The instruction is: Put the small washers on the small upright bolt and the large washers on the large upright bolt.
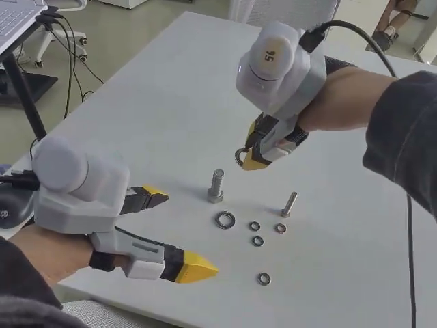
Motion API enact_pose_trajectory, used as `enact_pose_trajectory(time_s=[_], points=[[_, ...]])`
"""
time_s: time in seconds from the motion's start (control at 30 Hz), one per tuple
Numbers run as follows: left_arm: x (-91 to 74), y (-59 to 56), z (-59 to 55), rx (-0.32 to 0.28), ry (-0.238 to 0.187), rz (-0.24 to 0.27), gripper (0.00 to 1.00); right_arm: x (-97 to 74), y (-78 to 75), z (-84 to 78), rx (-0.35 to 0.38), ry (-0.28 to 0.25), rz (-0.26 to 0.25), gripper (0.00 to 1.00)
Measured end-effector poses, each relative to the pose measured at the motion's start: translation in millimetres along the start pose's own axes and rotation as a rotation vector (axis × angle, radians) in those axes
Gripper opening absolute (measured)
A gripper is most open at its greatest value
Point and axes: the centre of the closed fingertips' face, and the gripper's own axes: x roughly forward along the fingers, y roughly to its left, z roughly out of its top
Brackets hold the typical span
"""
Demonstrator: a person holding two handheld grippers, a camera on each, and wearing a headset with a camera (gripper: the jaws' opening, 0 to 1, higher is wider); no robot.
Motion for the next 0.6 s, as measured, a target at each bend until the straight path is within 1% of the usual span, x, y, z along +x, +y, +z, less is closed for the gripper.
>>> enact_pose_trajectory(time_s=[0.3, 0.6], points=[[-0.7, -0.1, -1.4, -0.003, 0.001, 0.0, 0.93, 12.6, -5.7, 14.2, -0.029, 0.003, 0.023, 0.23], [1.0, 0.9, -3.9, -0.006, 0.009, -0.002, 0.93, 29.2, -9.7, 17.0, -0.033, 0.019, 0.05, 0.23]])
